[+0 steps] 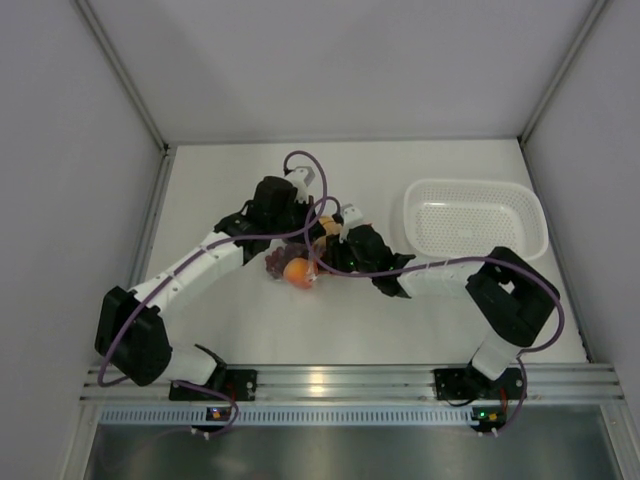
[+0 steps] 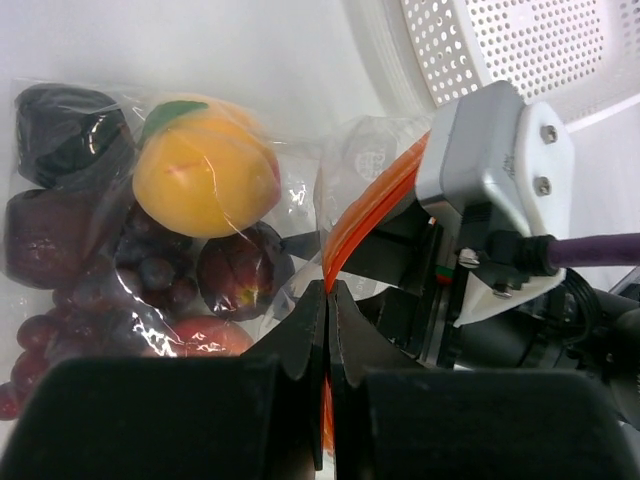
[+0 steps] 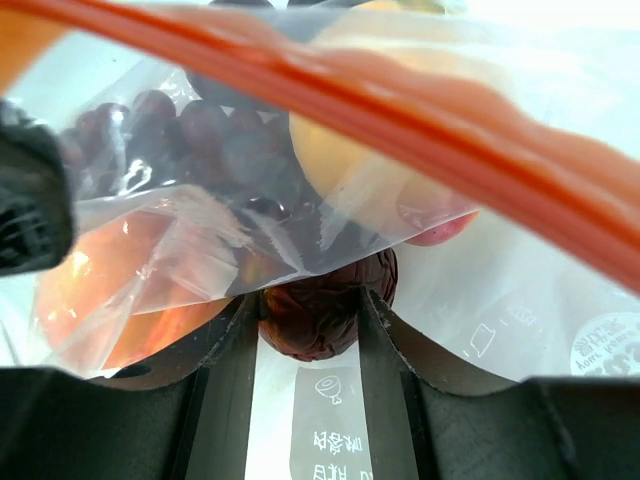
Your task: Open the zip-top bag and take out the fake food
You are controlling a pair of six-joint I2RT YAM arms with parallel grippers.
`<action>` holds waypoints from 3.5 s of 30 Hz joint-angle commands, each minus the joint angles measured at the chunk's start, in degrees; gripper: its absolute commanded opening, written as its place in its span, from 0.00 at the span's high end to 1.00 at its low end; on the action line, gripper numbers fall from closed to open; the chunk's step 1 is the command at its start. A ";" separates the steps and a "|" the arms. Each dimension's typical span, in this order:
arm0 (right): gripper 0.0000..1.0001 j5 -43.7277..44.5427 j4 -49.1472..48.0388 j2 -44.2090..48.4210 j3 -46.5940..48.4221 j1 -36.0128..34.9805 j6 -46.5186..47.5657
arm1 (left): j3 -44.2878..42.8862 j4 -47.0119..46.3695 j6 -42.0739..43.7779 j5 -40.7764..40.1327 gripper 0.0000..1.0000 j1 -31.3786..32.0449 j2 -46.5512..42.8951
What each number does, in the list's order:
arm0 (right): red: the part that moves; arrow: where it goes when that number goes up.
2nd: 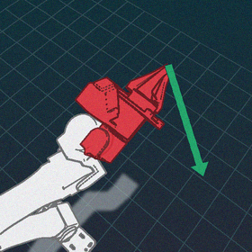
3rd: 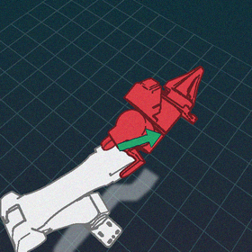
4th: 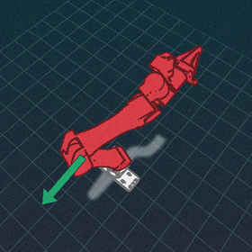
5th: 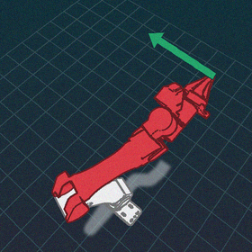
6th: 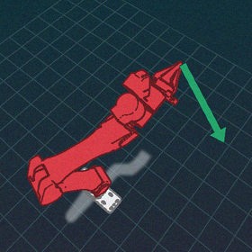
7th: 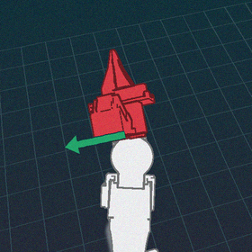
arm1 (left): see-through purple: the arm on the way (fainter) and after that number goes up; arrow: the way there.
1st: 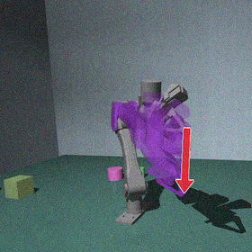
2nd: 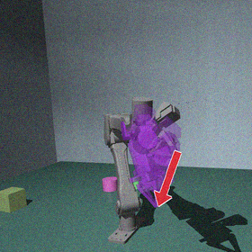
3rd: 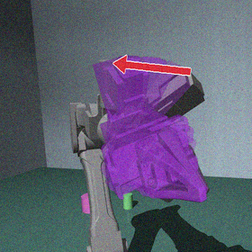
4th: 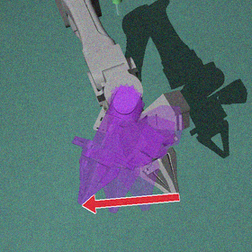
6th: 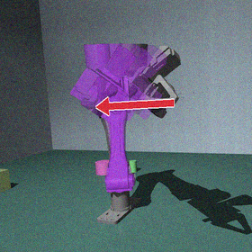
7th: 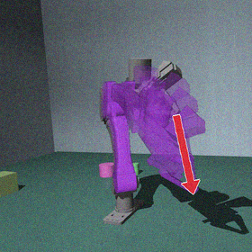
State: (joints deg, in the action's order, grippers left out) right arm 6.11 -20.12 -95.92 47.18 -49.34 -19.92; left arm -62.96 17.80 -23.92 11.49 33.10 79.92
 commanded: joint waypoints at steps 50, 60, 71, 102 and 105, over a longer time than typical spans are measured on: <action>0.59 -5.85 -23.91 -14.04 4.94 1.35 3.05 | 0.38 -2.33 0.37 -0.85 1.00 -0.14 2.08; 0.62 -5.49 -26.63 -4.99 -5.07 1.27 2.17 | 0.38 -2.42 -0.86 -3.05 1.00 -0.32 1.91; 0.63 -1.46 -16.72 9.69 -9.12 1.35 3.92 | 0.64 -3.03 -2.62 -6.81 1.00 -0.67 1.03; 0.58 12.35 35.14 13.93 15.56 30.96 3.14 | 4.60 -4.62 -5.43 -6.83 1.00 -1.55 -2.75; 0.56 12.52 36.64 9.27 18.29 33.51 3.31 | 4.77 -4.62 -5.52 -5.78 1.00 -1.64 -3.28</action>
State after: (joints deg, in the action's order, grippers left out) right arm 17.32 11.49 -83.70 61.36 -18.17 -17.12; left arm -58.50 15.40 -28.88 4.19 31.88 79.20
